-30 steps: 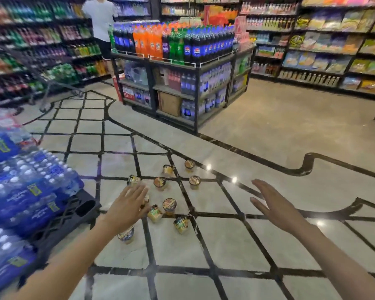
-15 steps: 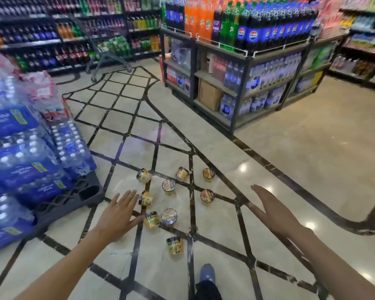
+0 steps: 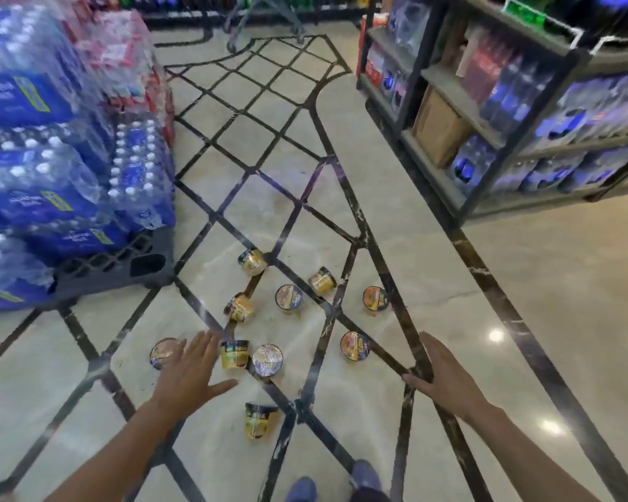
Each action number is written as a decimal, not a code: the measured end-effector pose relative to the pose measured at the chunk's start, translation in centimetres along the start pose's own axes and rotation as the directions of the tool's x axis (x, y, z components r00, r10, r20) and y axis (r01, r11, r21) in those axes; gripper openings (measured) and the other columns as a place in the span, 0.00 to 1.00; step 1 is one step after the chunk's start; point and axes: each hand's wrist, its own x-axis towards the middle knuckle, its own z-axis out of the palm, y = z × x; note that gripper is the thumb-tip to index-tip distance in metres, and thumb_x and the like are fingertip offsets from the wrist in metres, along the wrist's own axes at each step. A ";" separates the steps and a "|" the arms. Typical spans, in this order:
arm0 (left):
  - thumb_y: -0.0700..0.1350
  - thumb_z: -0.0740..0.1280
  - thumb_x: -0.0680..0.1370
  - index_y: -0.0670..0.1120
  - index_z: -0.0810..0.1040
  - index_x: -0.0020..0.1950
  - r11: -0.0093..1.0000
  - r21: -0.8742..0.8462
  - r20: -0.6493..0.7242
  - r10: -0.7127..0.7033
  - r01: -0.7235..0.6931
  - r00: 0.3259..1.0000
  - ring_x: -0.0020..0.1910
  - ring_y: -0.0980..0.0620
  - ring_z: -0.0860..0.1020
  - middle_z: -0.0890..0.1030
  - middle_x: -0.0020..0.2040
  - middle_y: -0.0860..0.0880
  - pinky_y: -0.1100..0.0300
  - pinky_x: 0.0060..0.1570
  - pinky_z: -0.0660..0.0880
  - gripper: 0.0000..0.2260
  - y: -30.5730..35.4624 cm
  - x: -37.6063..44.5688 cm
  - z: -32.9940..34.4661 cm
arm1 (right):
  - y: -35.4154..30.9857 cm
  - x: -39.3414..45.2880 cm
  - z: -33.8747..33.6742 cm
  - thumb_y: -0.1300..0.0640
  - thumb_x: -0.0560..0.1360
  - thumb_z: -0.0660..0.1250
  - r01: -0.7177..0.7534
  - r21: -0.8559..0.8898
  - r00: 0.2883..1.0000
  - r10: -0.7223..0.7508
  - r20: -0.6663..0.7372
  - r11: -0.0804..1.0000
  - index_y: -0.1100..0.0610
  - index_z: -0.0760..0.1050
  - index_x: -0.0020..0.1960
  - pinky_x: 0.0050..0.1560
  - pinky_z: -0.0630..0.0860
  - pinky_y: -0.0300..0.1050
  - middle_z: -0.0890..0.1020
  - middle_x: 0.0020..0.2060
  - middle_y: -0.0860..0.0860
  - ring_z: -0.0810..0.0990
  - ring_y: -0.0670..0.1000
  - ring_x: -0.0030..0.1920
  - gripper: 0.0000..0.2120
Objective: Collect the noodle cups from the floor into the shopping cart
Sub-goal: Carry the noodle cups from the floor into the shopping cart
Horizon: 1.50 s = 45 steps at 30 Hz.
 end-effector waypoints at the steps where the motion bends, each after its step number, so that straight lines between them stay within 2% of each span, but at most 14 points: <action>1: 0.73 0.44 0.74 0.37 0.77 0.62 0.999 -0.017 -0.013 -0.034 0.034 0.999 0.58 0.40 0.79 0.79 0.61 0.39 0.41 0.53 0.77 0.44 0.5 1.3 1.9 | 1.1 2.5 1.2 0.40 0.71 0.70 0.012 0.010 1.000 -0.012 0.017 1.000 0.54 0.50 0.77 0.71 0.60 0.44 0.57 0.76 0.51 0.59 0.51 0.75 0.45; 4: 0.72 0.61 0.70 0.40 0.62 0.75 0.982 -0.149 -0.069 -0.124 0.113 0.990 0.72 0.42 0.65 0.66 0.74 0.42 0.45 0.68 0.64 0.45 2.4 5.7 8.6 | 4.7 9.3 6.1 0.42 0.67 0.75 -0.008 0.083 1.000 0.005 0.029 0.996 0.55 0.48 0.78 0.72 0.63 0.47 0.56 0.76 0.51 0.58 0.52 0.75 0.51; 6: 0.69 0.67 0.67 0.42 0.54 0.78 0.950 -0.251 -0.045 -0.204 0.186 0.978 0.75 0.45 0.59 0.60 0.77 0.44 0.49 0.71 0.58 0.49 3.2 9.1 14.1 | 7.6 13.4 10.7 0.43 0.64 0.77 -0.035 0.147 0.999 0.034 0.013 0.989 0.55 0.48 0.78 0.72 0.61 0.47 0.56 0.77 0.51 0.58 0.52 0.75 0.54; 10: 0.64 0.77 0.61 0.43 0.57 0.76 0.776 -0.522 0.031 -0.398 0.354 0.917 0.69 0.43 0.68 0.67 0.73 0.43 0.48 0.67 0.67 0.53 4.1 16.1 25.9 | 14.6 21.8 20.7 0.46 0.61 0.80 -0.095 0.209 0.995 0.095 0.014 0.973 0.56 0.47 0.77 0.72 0.60 0.50 0.55 0.77 0.52 0.57 0.54 0.75 0.57; 13: 0.61 0.80 0.59 0.43 0.55 0.76 0.667 -0.614 0.086 -0.475 0.422 0.876 0.67 0.42 0.70 0.69 0.71 0.43 0.47 0.64 0.69 0.55 4.0 20.8 34.2 | 19.1 27.3 28.0 0.51 0.60 0.81 -0.151 0.319 0.986 0.167 -0.024 0.936 0.57 0.48 0.77 0.71 0.60 0.52 0.56 0.76 0.54 0.58 0.56 0.75 0.58; 18: 0.55 0.82 0.58 0.41 0.50 0.77 0.573 -0.678 0.124 -0.527 0.460 0.841 0.68 0.41 0.69 0.66 0.73 0.42 0.50 0.63 0.68 0.59 2.4 26.5 45.6 | 24.1 35.0 38.3 0.54 0.57 0.83 -0.191 0.421 0.964 0.251 -0.092 0.887 0.59 0.48 0.78 0.71 0.60 0.52 0.58 0.76 0.56 0.60 0.58 0.74 0.61; 21: 0.51 0.83 0.58 0.42 0.53 0.77 0.567 -0.720 0.090 -0.496 0.401 0.864 0.69 0.42 0.69 0.66 0.73 0.43 0.53 0.62 0.68 0.57 1.3 29.0 49.6 | 25.5 37.8 42.5 0.53 0.57 0.83 -0.145 0.460 0.963 0.232 -0.137 0.876 0.57 0.51 0.77 0.69 0.64 0.54 0.61 0.75 0.54 0.63 0.57 0.73 0.59; 24: 0.50 0.83 0.56 0.45 0.57 0.76 0.574 -0.767 0.022 -0.424 0.288 0.905 0.66 0.44 0.71 0.71 0.70 0.47 0.55 0.58 0.70 0.55 0.6 31.2 51.4 | 25.8 39.9 45.3 0.54 0.57 0.83 -0.081 0.519 0.963 0.201 -0.180 0.851 0.55 0.52 0.77 0.68 0.65 0.56 0.65 0.73 0.55 0.65 0.59 0.71 0.58; 29: 0.67 0.79 0.47 0.50 0.58 0.75 0.470 -0.851 0.018 -0.417 0.233 0.909 0.66 0.47 0.71 0.72 0.69 0.51 0.52 0.62 0.71 0.61 0.8 32.3 52.4 | 25.3 41.0 46.6 0.57 0.57 0.83 -0.045 0.632 0.938 0.250 -0.240 0.774 0.54 0.54 0.75 0.68 0.66 0.56 0.67 0.71 0.55 0.67 0.59 0.70 0.56; 32: 0.60 0.82 0.49 0.49 0.59 0.74 0.415 -0.881 0.020 -0.446 0.227 0.895 0.64 0.47 0.73 0.73 0.67 0.49 0.51 0.61 0.72 0.59 1.3 33.0 52.4 | 24.7 41.6 46.5 0.57 0.54 0.84 -0.039 0.665 0.920 0.287 -0.267 0.745 0.52 0.56 0.75 0.67 0.68 0.57 0.70 0.69 0.53 0.70 0.58 0.67 0.56; 35: 0.66 0.80 0.45 0.49 0.64 0.71 0.351 -0.919 0.001 -0.450 0.178 0.893 0.61 0.49 0.76 0.77 0.63 0.50 0.50 0.59 0.75 0.58 0.7 34.4 53.5 | 24.3 42.4 46.4 0.57 0.53 0.84 -0.011 0.692 0.909 0.295 -0.293 0.722 0.51 0.59 0.73 0.67 0.69 0.58 0.73 0.67 0.53 0.72 0.57 0.65 0.56; 38: 0.66 0.80 0.42 0.52 0.68 0.67 0.253 -0.959 -0.003 -0.470 0.131 0.883 0.58 0.50 0.77 0.78 0.60 0.52 0.50 0.59 0.74 0.56 1.1 35.5 53.1 | 24.2 43.0 45.9 0.56 0.53 0.85 0.011 0.724 0.910 0.294 -0.293 0.689 0.49 0.61 0.73 0.67 0.69 0.57 0.74 0.65 0.50 0.73 0.54 0.64 0.54; 41: 0.58 0.83 0.41 0.52 0.70 0.65 0.173 -0.983 -0.034 -0.488 0.058 0.872 0.55 0.55 0.77 0.79 0.58 0.56 0.55 0.55 0.75 0.53 2.6 36.1 51.0 | 23.9 43.3 44.9 0.53 0.52 0.85 0.027 0.759 0.920 0.282 -0.273 0.650 0.45 0.63 0.70 0.65 0.72 0.56 0.76 0.63 0.47 0.75 0.53 0.63 0.52; 45: 0.61 0.82 0.38 0.49 0.69 0.64 0.022 -0.998 0.044 -0.452 0.061 0.891 0.54 0.58 0.76 0.78 0.56 0.54 0.59 0.50 0.75 0.56 4.0 36.0 47.4 | 22.1 42.5 41.7 0.61 0.55 0.83 0.065 0.766 0.932 0.235 -0.276 0.640 0.53 0.65 0.70 0.60 0.72 0.48 0.76 0.61 0.51 0.74 0.53 0.61 0.47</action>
